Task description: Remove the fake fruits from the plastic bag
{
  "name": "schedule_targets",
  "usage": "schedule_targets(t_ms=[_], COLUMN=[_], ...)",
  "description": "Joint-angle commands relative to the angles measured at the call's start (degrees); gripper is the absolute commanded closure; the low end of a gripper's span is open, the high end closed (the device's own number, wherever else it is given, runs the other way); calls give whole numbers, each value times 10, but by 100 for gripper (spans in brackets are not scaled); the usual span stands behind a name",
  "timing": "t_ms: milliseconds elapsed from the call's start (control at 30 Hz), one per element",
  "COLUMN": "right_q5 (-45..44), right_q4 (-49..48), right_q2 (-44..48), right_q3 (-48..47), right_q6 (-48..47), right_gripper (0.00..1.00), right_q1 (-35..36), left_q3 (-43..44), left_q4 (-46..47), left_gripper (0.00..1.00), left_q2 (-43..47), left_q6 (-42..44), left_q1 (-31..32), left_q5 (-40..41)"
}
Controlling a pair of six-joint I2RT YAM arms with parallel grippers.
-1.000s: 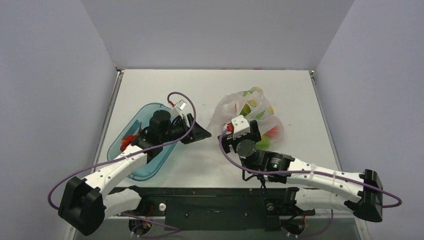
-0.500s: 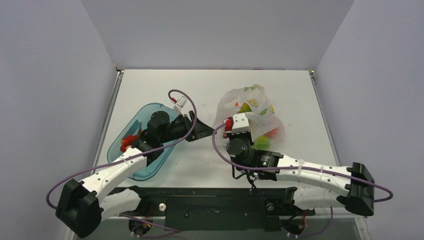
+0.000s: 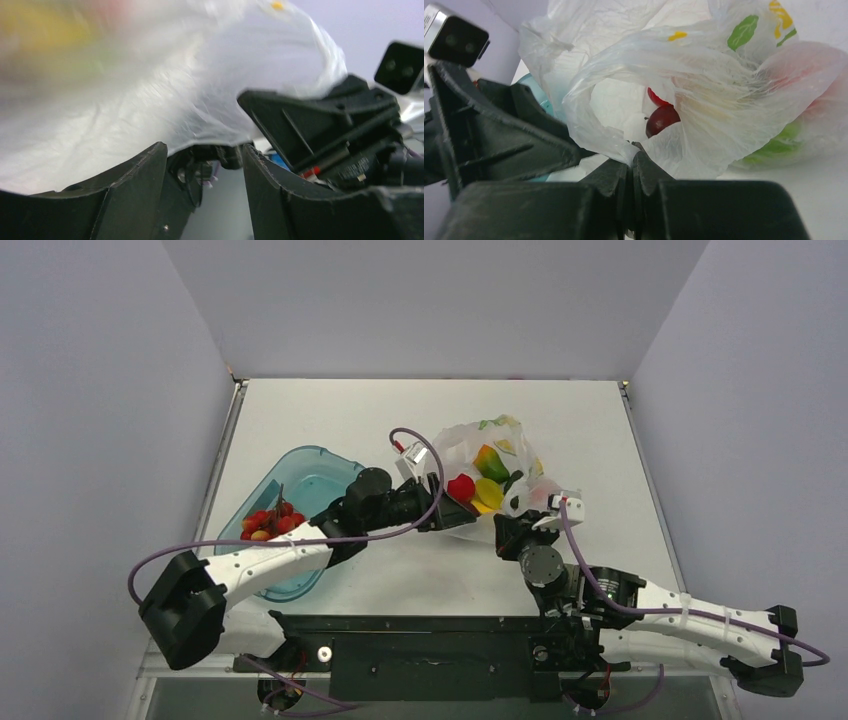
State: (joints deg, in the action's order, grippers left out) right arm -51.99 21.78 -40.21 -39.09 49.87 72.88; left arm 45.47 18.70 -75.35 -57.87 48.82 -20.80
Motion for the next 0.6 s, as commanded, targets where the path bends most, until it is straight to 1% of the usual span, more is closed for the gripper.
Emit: schedule_targets(t_ms=[0,67,133,167,200,233,267,333,400,467,567], right_q5=[29,30,30,31,31,31,31,28,26,26,30], right_q4=[30,27,25,25,28,30,34,45,54,62,70], right_q2=[29,45,58,64,65,67,67,69,73,80,88], right_q3=[23,35,43,46,47,46,45,45,46,50,57], right_q6=[66,61,56,52,51,50,50,51,53,55,54], right_gripper=[100,100,100,100,100,100,100,100,100,100,100], right_q1=[15,25,34,37,38,40,42,45,48,51,57], left_q3=[91,124,160,171,193,204,227,265,300,323,315], left_q4=[-36,-63,-100,-126,-138,-159,-177,-215,-252,-277,-278], left_gripper=[48,49,49,49,47,46,43,40,37,36,36], left_q2=[-49,-77,-106,-127,-136,-157,-168,-205,-244,-276,-300], left_q6=[64,111,156,171,209,229,265,315,349,362,368], left_q1=[8,14,25,36,42,59,67,88,97,99,100], left_q5=[56,80,122,164,192,248,275,359,411,433,443])
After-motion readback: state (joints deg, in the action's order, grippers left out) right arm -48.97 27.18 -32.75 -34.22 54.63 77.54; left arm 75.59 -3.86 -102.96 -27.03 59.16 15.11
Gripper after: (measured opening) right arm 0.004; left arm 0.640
